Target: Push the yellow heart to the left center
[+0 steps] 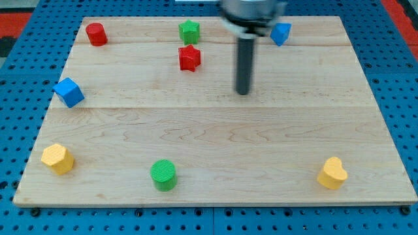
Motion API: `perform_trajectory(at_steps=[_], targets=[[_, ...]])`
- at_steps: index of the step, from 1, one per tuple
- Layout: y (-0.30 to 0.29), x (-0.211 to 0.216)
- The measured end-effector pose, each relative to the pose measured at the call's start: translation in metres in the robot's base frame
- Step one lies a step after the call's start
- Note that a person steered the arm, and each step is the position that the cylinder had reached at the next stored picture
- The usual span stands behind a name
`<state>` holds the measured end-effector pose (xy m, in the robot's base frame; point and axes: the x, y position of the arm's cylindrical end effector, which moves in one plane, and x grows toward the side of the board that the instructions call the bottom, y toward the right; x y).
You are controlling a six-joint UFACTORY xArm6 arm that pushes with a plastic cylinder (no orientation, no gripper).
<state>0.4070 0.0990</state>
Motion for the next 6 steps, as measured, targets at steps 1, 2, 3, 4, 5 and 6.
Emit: perform_trajectory(at_steps=[1, 2, 3, 4, 5, 6], targets=[[0.060, 0.019], [0.117, 0.039], [0.157, 0.061], [0.150, 0.121], [0.177, 0.159], [0.110, 0.194]])
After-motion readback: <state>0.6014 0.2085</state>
